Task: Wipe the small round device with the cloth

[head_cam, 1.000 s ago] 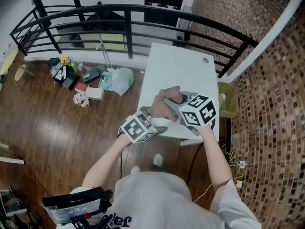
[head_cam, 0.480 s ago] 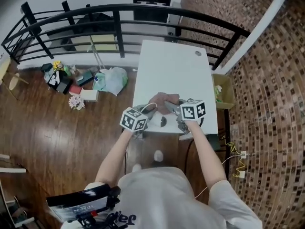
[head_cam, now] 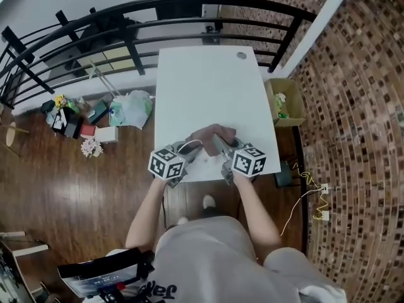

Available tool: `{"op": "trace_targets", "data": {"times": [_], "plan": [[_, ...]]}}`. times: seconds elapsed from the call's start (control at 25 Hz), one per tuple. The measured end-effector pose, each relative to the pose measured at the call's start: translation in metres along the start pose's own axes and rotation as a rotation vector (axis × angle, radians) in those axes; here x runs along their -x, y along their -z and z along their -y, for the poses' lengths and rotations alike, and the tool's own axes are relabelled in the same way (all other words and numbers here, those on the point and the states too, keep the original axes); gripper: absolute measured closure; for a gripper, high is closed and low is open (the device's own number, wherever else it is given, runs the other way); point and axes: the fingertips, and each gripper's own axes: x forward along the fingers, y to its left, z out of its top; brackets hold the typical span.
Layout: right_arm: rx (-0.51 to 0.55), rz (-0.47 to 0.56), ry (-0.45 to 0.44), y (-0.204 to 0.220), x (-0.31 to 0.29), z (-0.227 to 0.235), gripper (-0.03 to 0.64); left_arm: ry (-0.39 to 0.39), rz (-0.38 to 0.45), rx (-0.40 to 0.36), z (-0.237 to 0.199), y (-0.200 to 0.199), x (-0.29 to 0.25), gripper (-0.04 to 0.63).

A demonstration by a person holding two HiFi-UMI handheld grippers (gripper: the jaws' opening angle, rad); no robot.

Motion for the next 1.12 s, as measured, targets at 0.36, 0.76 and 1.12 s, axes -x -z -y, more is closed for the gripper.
{"op": "trace_targets", "data": {"times": [0.36,0.76,1.12], "plan": [[-0.075,0.126,-0.005,-0.048,0.001,0.025,0.589,0.014,0.127,0.047,0.007,-0.049,-0.019,0.560],[-0.084,0.165,-0.039,-0.072,-0.014,0.034,0.589,-0.059,0.073,-0.014,-0.018,-0.068,-0.025,0.550],[-0.177,0.283,0.173,-0.075,0.033,0.111,0.589,-0.219,-0.236,-0.157,-0.062,0.027,-0.009,0.305]]}}
